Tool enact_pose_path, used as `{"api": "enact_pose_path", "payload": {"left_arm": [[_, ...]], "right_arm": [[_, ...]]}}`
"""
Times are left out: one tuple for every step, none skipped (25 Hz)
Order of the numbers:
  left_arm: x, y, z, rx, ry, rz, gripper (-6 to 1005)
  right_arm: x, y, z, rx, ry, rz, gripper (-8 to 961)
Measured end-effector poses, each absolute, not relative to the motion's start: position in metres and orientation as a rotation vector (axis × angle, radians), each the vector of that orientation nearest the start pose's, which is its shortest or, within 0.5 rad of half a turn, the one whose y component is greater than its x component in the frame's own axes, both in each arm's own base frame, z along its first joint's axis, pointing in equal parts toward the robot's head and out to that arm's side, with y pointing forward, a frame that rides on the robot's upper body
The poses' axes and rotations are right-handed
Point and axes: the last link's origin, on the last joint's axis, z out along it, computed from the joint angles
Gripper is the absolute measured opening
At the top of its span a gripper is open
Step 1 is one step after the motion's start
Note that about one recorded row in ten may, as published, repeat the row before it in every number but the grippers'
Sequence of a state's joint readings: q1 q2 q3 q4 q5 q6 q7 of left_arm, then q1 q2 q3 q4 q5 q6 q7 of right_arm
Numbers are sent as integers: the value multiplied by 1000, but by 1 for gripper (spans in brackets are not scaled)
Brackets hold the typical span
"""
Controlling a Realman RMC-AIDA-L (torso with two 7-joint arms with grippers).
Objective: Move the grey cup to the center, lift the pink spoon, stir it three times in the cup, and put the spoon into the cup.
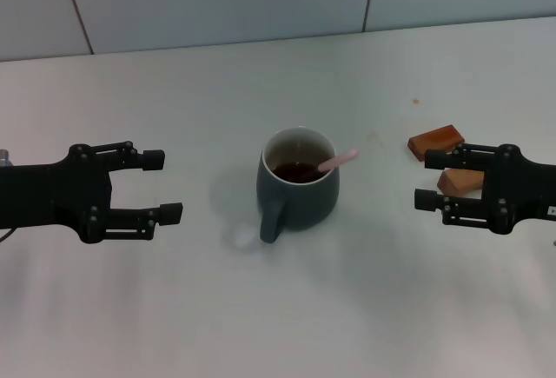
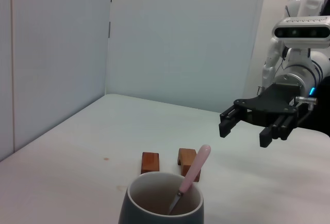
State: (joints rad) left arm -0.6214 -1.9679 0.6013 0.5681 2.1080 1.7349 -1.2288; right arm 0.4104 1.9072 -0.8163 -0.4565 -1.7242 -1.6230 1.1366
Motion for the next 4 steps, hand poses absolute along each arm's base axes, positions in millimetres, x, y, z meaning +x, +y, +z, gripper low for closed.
{"api": "enact_pose_path", "payload": {"left_arm": [[-256, 334, 32, -2888, -343, -682, 829], [-256, 334, 32, -2888, -343, -682, 829], [-256, 334, 32, -2888, -343, -682, 829], [-256, 334, 32, -2888, -343, -682, 829]], "right_arm": [[311, 297, 40, -2641, 515, 792, 674], [311, 297, 40, -2642, 513, 792, 674], [311, 297, 40, -2642, 513, 792, 674], [311, 297, 40, -2642, 512, 792, 674]]}}
